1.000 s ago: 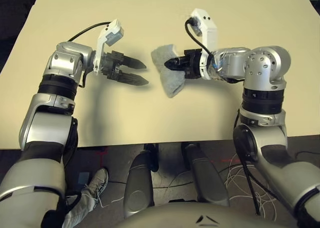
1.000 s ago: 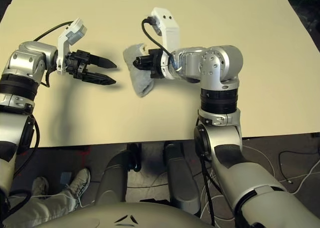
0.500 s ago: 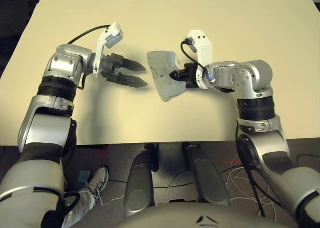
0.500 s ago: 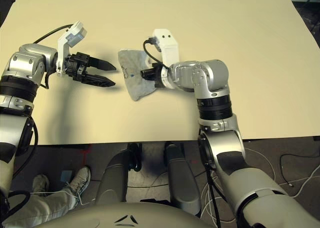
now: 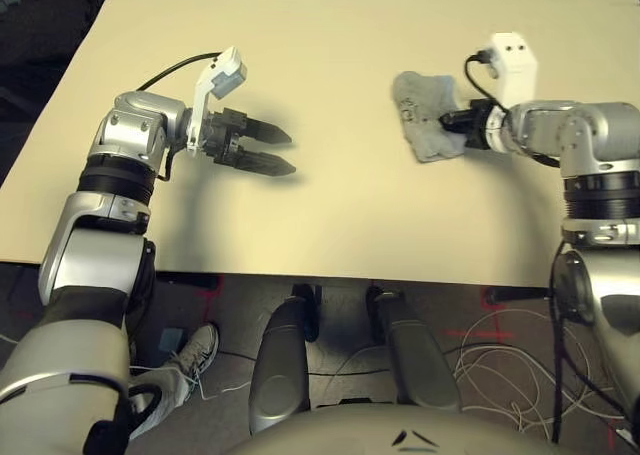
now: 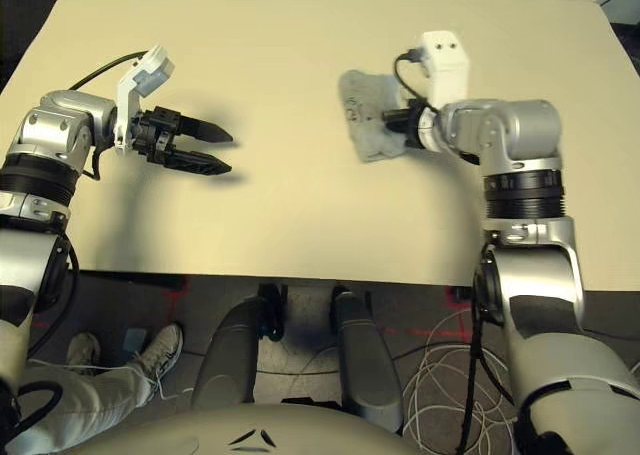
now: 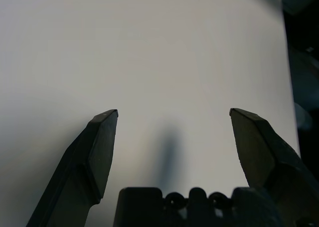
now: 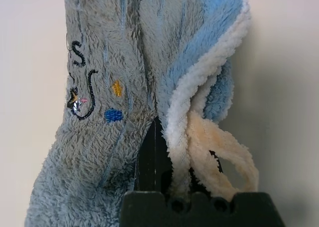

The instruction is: Wipe the water off the table with a rag.

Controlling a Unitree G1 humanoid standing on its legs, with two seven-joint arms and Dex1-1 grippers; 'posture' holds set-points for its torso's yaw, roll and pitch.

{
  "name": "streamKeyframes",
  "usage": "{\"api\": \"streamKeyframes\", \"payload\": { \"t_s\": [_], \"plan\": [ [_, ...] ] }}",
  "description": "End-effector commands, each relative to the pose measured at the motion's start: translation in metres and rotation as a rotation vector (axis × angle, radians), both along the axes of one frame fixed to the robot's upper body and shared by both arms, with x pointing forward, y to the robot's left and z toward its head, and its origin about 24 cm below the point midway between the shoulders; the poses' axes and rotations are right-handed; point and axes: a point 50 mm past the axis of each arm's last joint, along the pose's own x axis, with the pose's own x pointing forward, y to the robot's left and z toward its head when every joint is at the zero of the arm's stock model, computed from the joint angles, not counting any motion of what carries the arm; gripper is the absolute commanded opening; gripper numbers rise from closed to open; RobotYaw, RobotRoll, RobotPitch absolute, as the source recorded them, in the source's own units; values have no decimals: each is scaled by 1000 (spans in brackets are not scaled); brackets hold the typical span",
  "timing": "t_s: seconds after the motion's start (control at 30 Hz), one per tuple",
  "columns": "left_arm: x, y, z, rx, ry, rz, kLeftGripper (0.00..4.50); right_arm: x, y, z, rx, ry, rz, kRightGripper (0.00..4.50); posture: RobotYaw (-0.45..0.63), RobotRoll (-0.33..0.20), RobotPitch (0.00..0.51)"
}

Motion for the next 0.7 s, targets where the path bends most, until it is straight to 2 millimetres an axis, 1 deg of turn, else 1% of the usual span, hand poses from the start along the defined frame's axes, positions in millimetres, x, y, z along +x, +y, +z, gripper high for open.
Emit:
{"api": "streamKeyframes", "payload": {
  "t_s": [0.03,0.13,0.37,0.43,0.57,0.7],
  "plan": [
    [8,1,1,-8,-66,71,4500,-3,-34,-12,-64,53,-136,43,-204,0,304],
    [15,-1,2,-24,-123,125,4500,-3,-54,-12,-130,59,-217,43,-205,0,306],
    [26,-4,11,-72,-241,240,4500,-9,-94,-9,-234,99,-386,43,-206,0,310],
    [28,-4,13,-81,-259,255,4500,-9,-99,-7,-254,89,-418,43,-206,0,310],
    [30,-4,15,-95,-283,272,4500,-12,-109,-12,-266,102,-437,43,-207,0,312],
    [31,-5,16,-104,-296,284,4500,-12,-110,-14,-252,119,-415,43,-208,0,313]
  ]
}}
